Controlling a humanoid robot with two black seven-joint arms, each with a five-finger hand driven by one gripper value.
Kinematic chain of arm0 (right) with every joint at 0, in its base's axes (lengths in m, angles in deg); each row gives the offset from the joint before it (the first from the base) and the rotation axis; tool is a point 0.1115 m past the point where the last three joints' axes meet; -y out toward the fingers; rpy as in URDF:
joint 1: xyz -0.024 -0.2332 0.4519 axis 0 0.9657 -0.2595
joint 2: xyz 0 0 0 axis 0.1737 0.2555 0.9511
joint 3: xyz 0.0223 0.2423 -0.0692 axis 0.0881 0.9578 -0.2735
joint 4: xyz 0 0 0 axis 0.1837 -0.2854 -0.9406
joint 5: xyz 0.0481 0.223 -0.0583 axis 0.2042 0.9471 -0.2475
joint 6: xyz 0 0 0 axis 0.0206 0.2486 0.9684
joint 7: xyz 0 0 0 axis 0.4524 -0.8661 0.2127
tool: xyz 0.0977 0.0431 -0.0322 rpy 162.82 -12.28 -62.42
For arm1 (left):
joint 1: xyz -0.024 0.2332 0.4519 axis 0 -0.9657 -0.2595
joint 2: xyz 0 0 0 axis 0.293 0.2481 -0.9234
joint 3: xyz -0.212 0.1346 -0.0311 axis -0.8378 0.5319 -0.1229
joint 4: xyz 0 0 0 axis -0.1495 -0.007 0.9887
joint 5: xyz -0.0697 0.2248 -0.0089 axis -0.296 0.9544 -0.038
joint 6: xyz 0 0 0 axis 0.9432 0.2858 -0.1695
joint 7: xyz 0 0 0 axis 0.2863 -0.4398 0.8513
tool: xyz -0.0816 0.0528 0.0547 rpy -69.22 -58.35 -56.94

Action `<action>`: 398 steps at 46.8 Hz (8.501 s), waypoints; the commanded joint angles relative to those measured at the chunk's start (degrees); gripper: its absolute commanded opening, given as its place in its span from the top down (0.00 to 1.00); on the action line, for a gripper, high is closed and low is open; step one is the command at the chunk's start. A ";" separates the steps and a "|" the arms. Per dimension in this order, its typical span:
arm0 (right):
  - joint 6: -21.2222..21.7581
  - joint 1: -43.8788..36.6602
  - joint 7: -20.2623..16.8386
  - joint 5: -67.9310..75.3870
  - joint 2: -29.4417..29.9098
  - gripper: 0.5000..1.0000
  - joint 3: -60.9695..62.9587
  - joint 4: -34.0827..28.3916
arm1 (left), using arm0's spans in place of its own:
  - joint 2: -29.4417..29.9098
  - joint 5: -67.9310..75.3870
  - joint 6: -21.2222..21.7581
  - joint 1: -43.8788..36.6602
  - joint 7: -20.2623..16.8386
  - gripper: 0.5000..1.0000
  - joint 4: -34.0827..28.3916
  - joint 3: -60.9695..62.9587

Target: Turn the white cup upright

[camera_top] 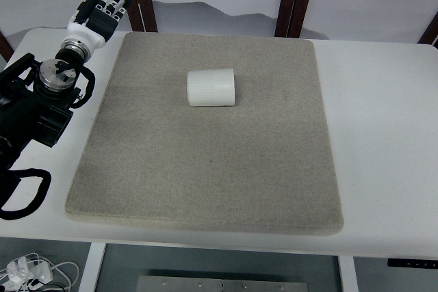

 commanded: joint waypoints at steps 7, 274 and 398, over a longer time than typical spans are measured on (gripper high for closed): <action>0.00 0.00 -0.06 0.00 0.00 0.10 0.04 -0.01 | 0.00 0.01 0.00 0.05 0.00 0.00 0.00 0.09; 0.00 0.00 -0.06 0.00 0.00 0.10 -0.05 -0.01 | 2.46 72.79 -2.11 13.41 4.14 0.62 22.42 32.53; 0.00 0.00 0.02 0.00 0.00 0.10 0.03 -0.01 | 1.49 60.92 -13.01 -11.02 -30.78 0.56 9.32 9.32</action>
